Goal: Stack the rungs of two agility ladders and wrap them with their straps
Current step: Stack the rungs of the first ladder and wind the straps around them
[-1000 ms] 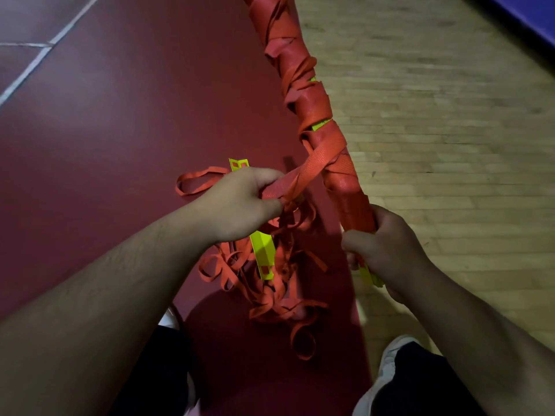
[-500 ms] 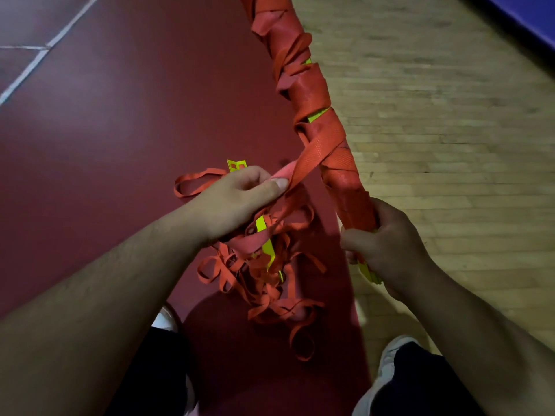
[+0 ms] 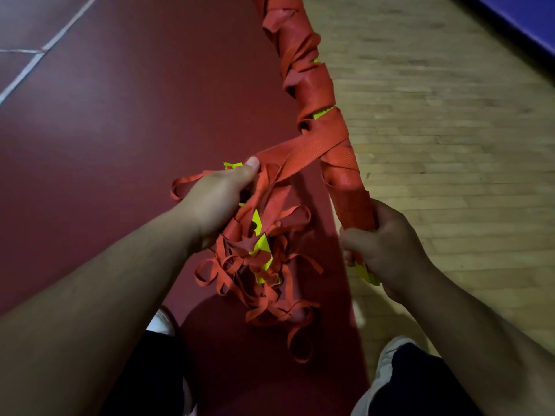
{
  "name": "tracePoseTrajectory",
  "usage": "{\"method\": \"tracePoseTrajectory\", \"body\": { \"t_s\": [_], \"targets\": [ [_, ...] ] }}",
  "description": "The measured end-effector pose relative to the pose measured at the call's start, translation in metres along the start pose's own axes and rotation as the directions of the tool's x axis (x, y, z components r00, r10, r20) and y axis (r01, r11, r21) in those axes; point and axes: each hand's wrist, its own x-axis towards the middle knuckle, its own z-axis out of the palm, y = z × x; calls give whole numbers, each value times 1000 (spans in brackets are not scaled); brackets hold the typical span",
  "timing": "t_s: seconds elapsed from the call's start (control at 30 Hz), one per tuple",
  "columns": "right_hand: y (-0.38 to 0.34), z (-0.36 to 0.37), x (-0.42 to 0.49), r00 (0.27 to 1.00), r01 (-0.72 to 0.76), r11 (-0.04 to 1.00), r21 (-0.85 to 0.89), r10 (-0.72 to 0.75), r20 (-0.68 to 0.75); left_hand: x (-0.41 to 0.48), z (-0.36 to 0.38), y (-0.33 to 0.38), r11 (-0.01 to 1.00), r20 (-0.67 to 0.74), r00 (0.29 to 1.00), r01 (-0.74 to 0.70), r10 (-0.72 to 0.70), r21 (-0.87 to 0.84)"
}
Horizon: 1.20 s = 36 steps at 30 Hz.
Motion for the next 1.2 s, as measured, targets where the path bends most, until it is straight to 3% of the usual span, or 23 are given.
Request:
{"method": "tracePoseTrajectory", "body": {
  "t_s": [0.17,0.27,0.4,0.47,0.53,0.63,0.83,1.0,1.1,1.2],
  "targets": [
    [1,8,-5,996,70,993,-97,-65,57,4,13,-6,992,-195,977,69,-90,-110],
    [2,13,-8,992,108,984,-142,-97,87,6,9,-8,985,-202,975,57,-90,-166],
    [-1,11,-7,990,142,969,-203,-134,51,2,-3,-12,998,-52,999,-7,10,63],
    [-3,9,-4,992,124,970,-209,-126,5,-1,-5,-5,992,117,993,40,-26,-116],
    [-2,6,0,995,89,977,-192,-97,-33,-6,-8,-3,981,275,959,-16,69,-191],
    [0,2,3,996,36,977,-211,-52,-68,-5,-12,-6,964,207,963,-210,174,166],
    [2,-1,2,995,1,971,-238,-24,-94,3,-15,-9,877,87,923,-384,375,289],
    [3,-2,2,995,6,975,-224,-28,-96,7,-15,-15,777,15,906,-371,422,509],
    [1,-1,3,993,0,977,-213,-26,-119,7,-12,-14,794,-4,889,-407,458,451],
    [0,-2,5,990,-11,981,-193,-16,-139,1,-8,-10,851,-6,875,-469,484,235]
  ]
}}
